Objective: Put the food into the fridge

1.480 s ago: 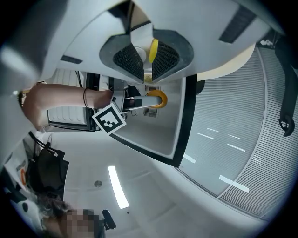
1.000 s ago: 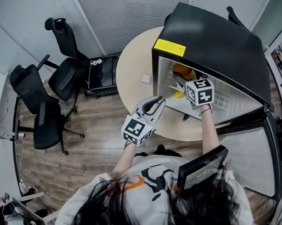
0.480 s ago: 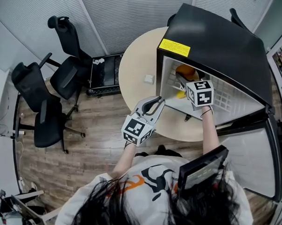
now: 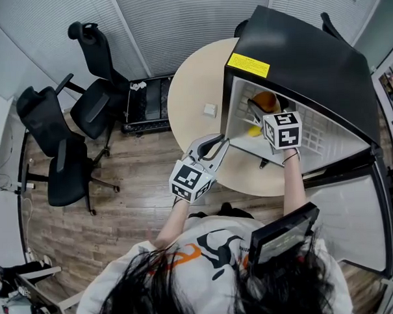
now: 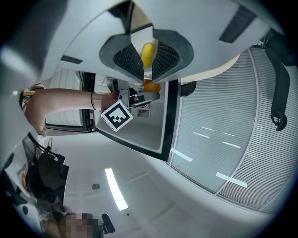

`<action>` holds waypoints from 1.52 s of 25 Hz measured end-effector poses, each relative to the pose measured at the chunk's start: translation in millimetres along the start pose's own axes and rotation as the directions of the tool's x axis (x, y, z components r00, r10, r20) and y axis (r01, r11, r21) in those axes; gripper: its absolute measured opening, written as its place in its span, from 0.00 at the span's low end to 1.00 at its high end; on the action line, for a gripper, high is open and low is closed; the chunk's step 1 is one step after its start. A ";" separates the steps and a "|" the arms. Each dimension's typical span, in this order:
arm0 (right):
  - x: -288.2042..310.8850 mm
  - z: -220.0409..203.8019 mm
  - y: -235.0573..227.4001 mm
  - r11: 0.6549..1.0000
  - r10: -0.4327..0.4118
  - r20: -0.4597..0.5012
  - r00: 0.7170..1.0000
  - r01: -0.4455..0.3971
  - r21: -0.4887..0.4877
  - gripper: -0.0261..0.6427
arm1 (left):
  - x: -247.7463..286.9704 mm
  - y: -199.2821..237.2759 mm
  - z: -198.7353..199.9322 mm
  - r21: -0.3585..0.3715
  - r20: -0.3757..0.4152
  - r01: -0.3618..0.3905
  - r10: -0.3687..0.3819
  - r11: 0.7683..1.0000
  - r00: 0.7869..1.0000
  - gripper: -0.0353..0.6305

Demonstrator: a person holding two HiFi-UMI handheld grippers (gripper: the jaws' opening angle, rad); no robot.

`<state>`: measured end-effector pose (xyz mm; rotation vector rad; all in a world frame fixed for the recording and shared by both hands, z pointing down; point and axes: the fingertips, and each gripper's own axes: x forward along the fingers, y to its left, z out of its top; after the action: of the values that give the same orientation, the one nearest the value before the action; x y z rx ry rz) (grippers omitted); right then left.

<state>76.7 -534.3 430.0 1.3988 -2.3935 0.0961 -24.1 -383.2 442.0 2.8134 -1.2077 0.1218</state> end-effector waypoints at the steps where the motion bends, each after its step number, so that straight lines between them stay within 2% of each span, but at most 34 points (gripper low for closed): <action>1: -2.4 0.9 1.0 1.000 -0.003 0.005 1.000 0.003 0.001 0.63 | -0.9 0.2 0.2 0.001 0.000 0.002 -0.002 1.000 1.000 0.13; 12: -51.4 9.7 38.9 0.998 -0.015 0.096 0.995 0.009 0.063 0.62 | -16.0 -7.3 3.0 0.002 0.007 0.050 -0.050 0.999 0.999 0.13; 20: -96.7 -4.8 90.3 0.980 -0.031 0.145 0.989 0.002 0.197 0.62 | -47.4 -20.3 -1.4 -0.005 -0.001 0.105 -0.105 0.994 0.994 0.13; 30: -159.2 -50.6 160.4 0.962 -0.074 0.112 0.991 0.041 0.271 0.62 | -94.2 -65.8 -27.0 -0.032 -0.024 0.224 -0.224 0.974 0.974 0.13; 35: -192.6 -73.5 171.5 0.956 -0.110 0.068 0.992 0.087 0.280 0.61 | -106.9 -98.0 -34.8 -0.039 -0.031 0.285 -0.286 0.958 0.958 0.13; 38: -207.7 -76.0 171.0 0.951 -0.141 0.074 0.987 0.114 0.288 0.57 | -110.6 -108.6 -30.4 -0.033 -0.020 0.297 -0.298 0.954 0.954 0.13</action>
<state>43.5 -257.5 450.4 1.7176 -2.4305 0.3595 -22.5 -225.9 456.5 2.9160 -0.7598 0.1173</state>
